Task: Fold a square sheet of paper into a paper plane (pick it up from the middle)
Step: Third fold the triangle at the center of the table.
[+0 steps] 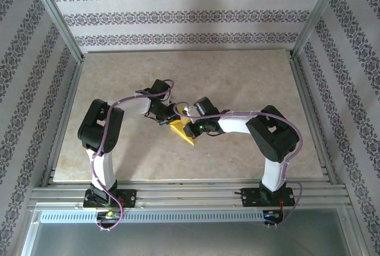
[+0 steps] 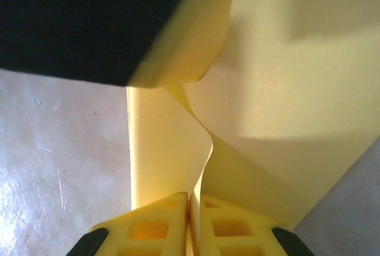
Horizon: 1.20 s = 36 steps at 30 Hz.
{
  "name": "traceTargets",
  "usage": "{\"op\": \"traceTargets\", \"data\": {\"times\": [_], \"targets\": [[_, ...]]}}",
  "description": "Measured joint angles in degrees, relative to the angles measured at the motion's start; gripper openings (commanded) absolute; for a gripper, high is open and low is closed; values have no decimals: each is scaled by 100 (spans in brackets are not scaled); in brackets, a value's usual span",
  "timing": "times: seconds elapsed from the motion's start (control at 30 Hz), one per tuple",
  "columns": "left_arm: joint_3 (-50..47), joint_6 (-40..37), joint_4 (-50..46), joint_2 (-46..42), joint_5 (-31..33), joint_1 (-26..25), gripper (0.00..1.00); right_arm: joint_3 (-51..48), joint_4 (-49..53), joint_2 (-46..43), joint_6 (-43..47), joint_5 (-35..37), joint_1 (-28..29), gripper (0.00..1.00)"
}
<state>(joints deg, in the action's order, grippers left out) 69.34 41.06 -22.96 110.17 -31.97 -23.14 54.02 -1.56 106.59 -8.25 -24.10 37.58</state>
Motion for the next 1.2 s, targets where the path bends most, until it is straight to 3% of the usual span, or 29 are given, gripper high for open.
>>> {"op": "traceTargets", "data": {"times": [0.7,0.87,1.2], "targets": [[52,-57,-24,254,118,26,7,72,109,-260,-597,-402,-245,24],[79,-59,-26,273,116,26,7,74,142,-313,-710,-616,-297,13],[98,-107,-28,286,114,26,7,116,271,-236,-702,-686,-293,11]]}}
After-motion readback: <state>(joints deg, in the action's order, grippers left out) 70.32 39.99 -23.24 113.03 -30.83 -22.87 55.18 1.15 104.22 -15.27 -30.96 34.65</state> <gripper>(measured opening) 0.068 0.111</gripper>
